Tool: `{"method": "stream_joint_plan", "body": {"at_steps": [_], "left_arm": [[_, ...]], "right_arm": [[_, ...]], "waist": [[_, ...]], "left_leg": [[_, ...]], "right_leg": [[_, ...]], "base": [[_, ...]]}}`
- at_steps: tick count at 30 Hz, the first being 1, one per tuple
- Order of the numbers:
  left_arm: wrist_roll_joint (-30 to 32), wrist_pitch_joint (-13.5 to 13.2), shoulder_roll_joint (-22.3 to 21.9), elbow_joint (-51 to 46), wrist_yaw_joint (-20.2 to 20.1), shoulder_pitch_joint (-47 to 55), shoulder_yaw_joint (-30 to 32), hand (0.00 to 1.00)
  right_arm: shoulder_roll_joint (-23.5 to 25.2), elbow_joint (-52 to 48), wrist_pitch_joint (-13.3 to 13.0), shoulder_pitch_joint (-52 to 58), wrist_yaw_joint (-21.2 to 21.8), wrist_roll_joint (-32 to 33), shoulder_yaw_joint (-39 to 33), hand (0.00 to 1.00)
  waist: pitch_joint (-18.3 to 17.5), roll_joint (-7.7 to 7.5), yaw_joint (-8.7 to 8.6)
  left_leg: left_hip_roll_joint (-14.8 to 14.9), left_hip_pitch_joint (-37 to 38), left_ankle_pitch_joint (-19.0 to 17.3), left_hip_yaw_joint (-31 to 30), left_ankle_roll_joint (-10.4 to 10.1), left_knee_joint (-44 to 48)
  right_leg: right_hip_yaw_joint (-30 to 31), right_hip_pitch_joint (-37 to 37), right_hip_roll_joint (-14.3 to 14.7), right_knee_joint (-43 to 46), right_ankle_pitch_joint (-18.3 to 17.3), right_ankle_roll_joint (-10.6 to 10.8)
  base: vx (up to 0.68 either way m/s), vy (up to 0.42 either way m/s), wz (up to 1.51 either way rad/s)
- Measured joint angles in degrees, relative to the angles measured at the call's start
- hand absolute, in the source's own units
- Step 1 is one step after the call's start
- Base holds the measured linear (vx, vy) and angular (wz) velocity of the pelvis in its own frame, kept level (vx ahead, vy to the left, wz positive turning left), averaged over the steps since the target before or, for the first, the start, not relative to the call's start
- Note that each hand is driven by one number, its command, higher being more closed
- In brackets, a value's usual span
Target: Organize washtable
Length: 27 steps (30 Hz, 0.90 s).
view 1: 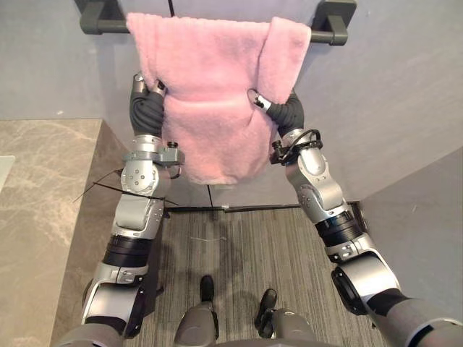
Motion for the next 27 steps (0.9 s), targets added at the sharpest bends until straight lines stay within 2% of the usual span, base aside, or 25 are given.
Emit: {"method": "stream_joint_plan", "body": {"at_steps": [2,3,6,11,15,27], "left_arm": [[1.1,0.1,-0.7,-0.1,0.0,0.0,0.0,1.0],[1.6,0.3,-1.5,-0.1,0.0,0.0,0.0,1.0],[2.4,0.5,-2.6,-0.1,0.1,0.7,0.2,1.0],[2.9,0.5,-3.6,-0.3,1.2,3.0,5.0,1.0],[3.3,0.5,-3.9,-0.6,2.8,5.1,7.4,1.0],[3.2,0.5,-4.2,-2.2,3.9,7.1,10.3,1.0]], "right_arm": [[-0.8,-0.8,0.0,0.4,0.0,-0.2,-0.1,1.0],[-0.8,-0.8,0.0,0.9,0.0,-0.6,-0.3,0.0],[-1.0,-0.6,0.0,2.5,0.0,-0.6,-2.3,0.0],[-3.6,-0.3,0.1,4.9,-0.4,-0.6,-7.4,0.0],[-6.5,-0.3,0.1,8.5,-1.3,-0.6,-11.0,0.0],[-6.7,0.4,0.4,11.3,-0.1,-0.5,-9.3,0.0]], "waist": [[0.0,0.05,-0.04],[-0.2,0.35,-0.06],[-1.1,2.11,0.0],[-1.9,3.52,-0.02],[-2.1,3.73,-0.16],[-2.5,4.37,-0.02]], "left_leg": [[0.0,0.3,0.0,0.0,0.0,0.0],[0.0,0.4,0.0,0.0,0.0,-0.1],[-0.1,0.5,0.1,-0.1,0.2,-0.7],[0.0,1.1,0.6,-0.1,0.8,-1.8],[0.0,2.7,1.0,0.0,0.9,-3.5],[0.1,3.3,1.4,-0.2,0.8,-4.8]], "right_leg": [[0.3,0.1,0.0,0.1,0.0,0.0],[0.4,0.2,0.0,0.1,0.0,0.0],[0.4,0.0,0.0,0.0,0.1,0.1],[0.5,0.1,0.2,0.0,0.1,0.1],[0.7,1.0,0.5,-0.6,0.1,0.1],[0.4,2.2,1.0,-3.1,1.1,0.3]], "base": [[-0.02,-0.001,-0.06],[-0.02,-0.001,-0.05],[0.0,0.0,0.0],[0.0,-0.002,-0.01],[0.02,-0.004,-0.05],[0.01,0.003,0.01]]}}
